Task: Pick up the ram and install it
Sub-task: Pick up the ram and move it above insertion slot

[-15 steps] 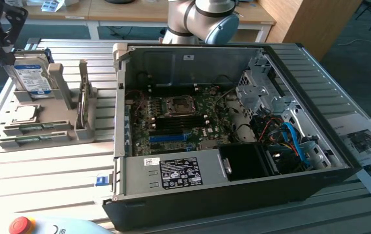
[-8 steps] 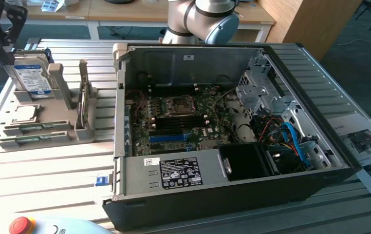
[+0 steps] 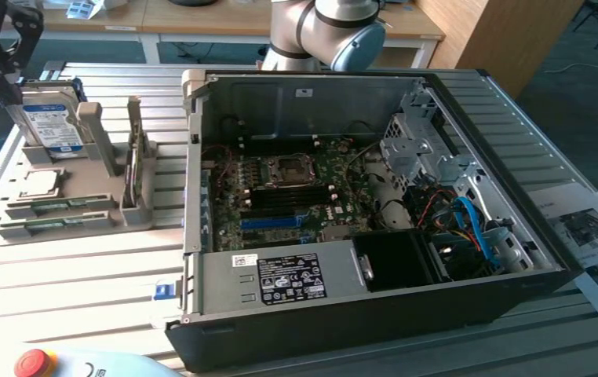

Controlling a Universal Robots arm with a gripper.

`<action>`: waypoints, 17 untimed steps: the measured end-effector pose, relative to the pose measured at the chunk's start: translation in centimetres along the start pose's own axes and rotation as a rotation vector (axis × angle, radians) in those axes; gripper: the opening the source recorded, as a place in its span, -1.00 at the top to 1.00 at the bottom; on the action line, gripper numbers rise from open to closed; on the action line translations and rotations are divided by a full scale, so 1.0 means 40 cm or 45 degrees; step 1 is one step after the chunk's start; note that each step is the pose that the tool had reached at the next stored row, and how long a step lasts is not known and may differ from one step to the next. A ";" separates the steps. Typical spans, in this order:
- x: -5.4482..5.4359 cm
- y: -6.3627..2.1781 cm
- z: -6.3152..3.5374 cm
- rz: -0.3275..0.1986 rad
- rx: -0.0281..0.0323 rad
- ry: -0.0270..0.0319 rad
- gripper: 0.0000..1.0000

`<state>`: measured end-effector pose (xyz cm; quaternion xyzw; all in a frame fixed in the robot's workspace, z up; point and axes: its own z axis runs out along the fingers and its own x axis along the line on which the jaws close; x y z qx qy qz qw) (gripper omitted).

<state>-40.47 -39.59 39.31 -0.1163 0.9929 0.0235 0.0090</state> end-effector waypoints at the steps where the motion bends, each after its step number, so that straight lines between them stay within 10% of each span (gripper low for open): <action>1: 0.000 0.000 0.000 -0.015 -0.0004 0.0007 0.79; 17: 0.000 0.000 0.000 -0.312 -0.0072 0.0140 0.79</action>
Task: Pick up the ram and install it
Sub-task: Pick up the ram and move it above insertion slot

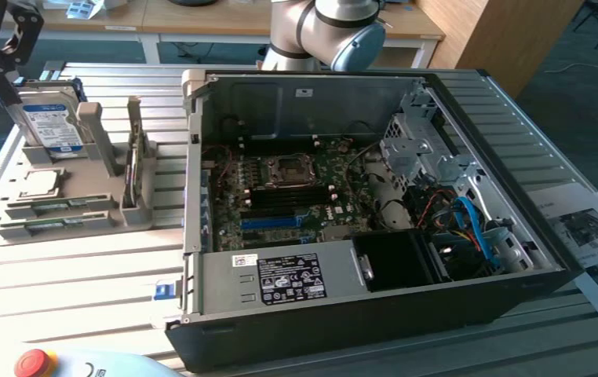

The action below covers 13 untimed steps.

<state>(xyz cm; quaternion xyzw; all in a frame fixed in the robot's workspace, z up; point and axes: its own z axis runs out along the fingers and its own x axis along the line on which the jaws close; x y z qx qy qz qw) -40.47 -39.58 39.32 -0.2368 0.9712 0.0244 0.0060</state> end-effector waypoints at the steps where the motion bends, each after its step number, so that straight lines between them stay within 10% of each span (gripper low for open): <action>1: 0.000 0.000 0.000 -0.017 -0.0004 0.0007 0.79; 13: 0.000 0.000 0.000 -0.245 -0.0057 0.0109 0.79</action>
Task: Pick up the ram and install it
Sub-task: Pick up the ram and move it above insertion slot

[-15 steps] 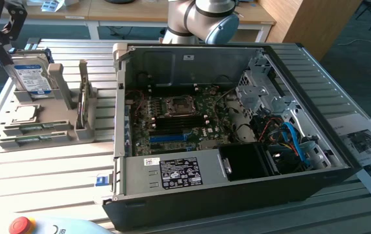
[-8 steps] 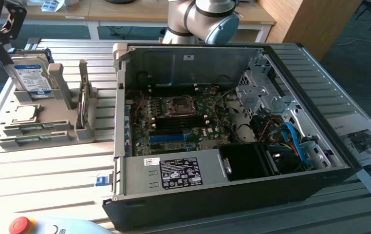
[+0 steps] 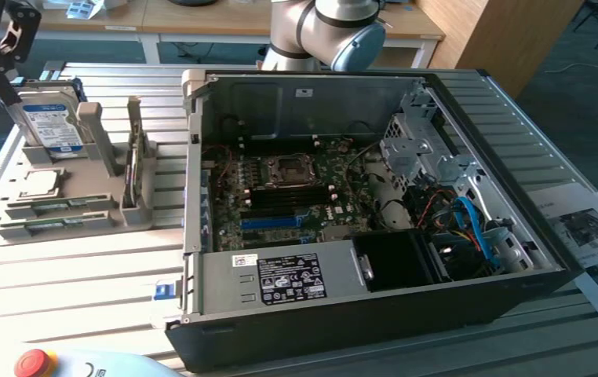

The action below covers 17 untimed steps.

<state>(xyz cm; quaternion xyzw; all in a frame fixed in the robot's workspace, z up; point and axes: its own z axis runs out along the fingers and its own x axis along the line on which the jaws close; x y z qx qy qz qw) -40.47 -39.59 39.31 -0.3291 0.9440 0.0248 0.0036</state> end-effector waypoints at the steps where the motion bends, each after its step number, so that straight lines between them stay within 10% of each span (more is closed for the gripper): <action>1: 0.000 0.000 0.000 -0.019 -0.0005 0.0008 0.79; 17: 0.000 0.000 0.000 -0.338 -0.0078 0.0150 0.79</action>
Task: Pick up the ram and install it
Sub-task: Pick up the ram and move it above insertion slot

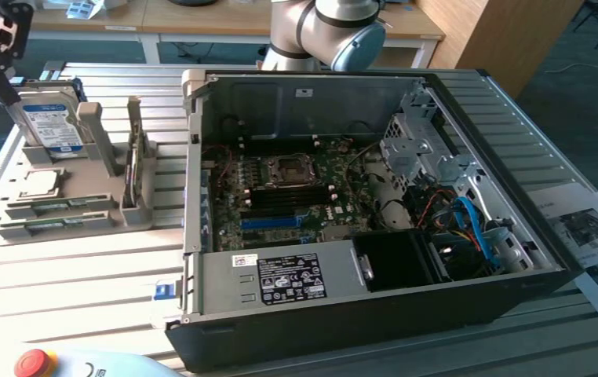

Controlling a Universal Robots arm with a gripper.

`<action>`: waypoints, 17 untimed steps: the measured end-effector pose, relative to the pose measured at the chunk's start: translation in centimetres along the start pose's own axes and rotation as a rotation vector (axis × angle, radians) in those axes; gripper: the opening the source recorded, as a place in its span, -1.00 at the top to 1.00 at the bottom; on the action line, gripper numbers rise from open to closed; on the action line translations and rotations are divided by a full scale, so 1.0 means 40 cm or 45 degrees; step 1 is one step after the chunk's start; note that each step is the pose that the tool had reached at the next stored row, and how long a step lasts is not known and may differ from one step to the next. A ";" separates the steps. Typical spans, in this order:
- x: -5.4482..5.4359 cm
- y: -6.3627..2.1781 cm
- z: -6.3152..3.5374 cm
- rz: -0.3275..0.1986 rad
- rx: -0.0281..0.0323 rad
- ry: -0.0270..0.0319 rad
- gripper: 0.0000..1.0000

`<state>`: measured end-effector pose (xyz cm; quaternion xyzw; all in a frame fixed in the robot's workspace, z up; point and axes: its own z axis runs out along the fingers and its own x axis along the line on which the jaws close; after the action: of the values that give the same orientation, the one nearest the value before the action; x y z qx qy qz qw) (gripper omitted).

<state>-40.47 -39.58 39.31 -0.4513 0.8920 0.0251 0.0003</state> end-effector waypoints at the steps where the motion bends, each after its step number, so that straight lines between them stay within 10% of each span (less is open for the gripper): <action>1: 0.000 0.000 0.000 -0.020 -0.0004 0.0009 0.79; 17: 0.000 0.000 0.001 -0.338 -0.0079 0.0151 0.79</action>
<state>-40.47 -39.59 39.28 -0.5656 0.8243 0.0249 -0.0031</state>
